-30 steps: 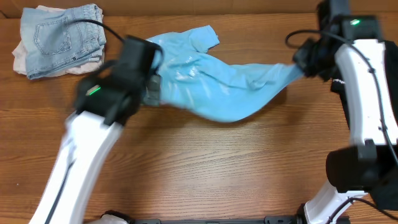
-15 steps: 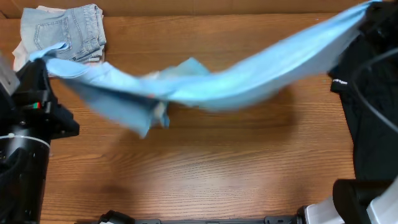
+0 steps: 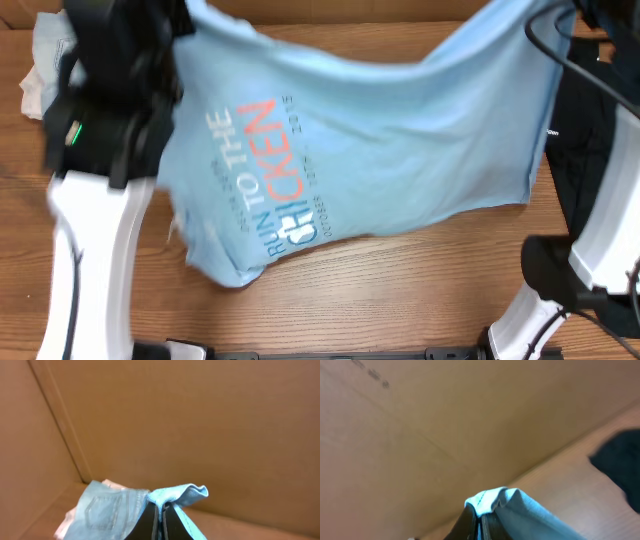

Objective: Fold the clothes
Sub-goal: 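Lift the t-shirt with both grippers and swing it forward, then lay the t-shirt flat toward the back and release both grippers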

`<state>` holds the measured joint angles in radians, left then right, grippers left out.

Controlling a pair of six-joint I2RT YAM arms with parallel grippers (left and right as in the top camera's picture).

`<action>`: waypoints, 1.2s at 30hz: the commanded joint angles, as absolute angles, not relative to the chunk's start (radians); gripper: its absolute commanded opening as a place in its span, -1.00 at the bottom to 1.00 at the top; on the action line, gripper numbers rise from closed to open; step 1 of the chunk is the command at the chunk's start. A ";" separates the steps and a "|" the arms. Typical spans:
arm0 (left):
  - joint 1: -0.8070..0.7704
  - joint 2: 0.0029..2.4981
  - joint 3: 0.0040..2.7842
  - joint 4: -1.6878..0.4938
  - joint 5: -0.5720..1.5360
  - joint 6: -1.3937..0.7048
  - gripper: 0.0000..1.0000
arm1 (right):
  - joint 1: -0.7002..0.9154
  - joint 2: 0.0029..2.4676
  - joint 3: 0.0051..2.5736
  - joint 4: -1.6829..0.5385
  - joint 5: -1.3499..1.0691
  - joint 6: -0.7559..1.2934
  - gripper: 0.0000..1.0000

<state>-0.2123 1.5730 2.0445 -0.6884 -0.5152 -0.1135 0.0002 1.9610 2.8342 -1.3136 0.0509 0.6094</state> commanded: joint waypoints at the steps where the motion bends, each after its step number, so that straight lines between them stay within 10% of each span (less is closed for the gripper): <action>1: -0.142 1.637 2.048 -0.587 -0.441 -0.065 -0.92 | -0.002 2.002 2.840 -1.213 0.022 0.622 -0.92; 13: -0.117 1.674 2.504 -0.508 -0.408 0.076 -0.92 | -0.300 1.884 2.890 -0.934 -0.305 0.712 -0.92; 36: -0.108 2.016 2.392 -1.314 -0.181 -0.166 -0.88 | -0.254 2.027 2.513 -1.400 -0.316 0.473 -0.81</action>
